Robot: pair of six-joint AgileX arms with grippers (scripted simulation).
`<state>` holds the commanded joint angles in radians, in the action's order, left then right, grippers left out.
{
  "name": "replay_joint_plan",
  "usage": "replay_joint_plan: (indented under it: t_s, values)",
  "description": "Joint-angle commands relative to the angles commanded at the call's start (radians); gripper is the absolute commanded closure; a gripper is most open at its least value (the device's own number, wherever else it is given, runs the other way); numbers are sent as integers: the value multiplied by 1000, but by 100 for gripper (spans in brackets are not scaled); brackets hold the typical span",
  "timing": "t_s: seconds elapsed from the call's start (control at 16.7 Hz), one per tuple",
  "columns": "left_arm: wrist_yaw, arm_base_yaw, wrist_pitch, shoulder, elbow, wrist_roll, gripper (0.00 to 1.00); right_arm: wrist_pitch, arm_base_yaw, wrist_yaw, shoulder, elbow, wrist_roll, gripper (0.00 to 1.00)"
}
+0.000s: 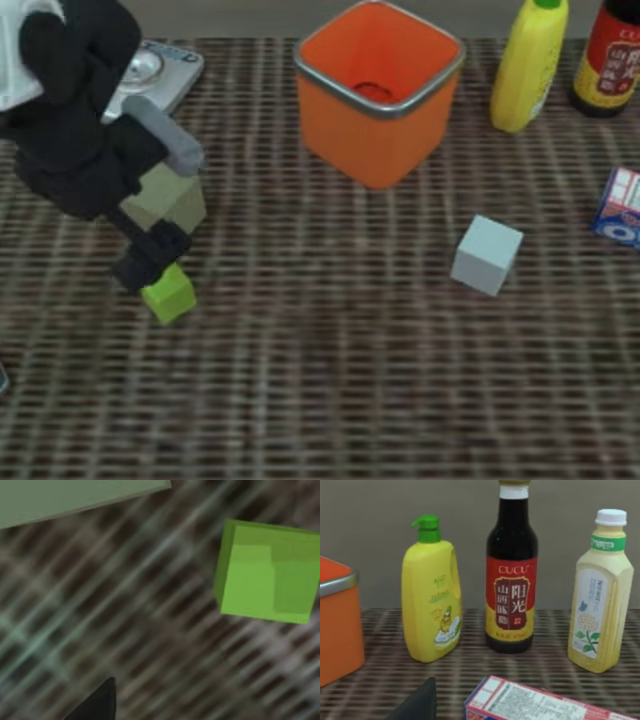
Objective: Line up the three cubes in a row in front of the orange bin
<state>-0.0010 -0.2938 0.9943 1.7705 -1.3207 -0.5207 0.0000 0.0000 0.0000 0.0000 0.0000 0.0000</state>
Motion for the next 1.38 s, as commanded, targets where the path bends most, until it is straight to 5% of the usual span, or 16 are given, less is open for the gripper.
replay_joint_plan:
  t_s: [0.66,1.38]
  values:
    - [2,-28,92,182,-149,-56,0,0,0,0,0,0,0,0]
    - [3,-31,-224,316,34,-61,0,0,0,0,0,0,0,0]
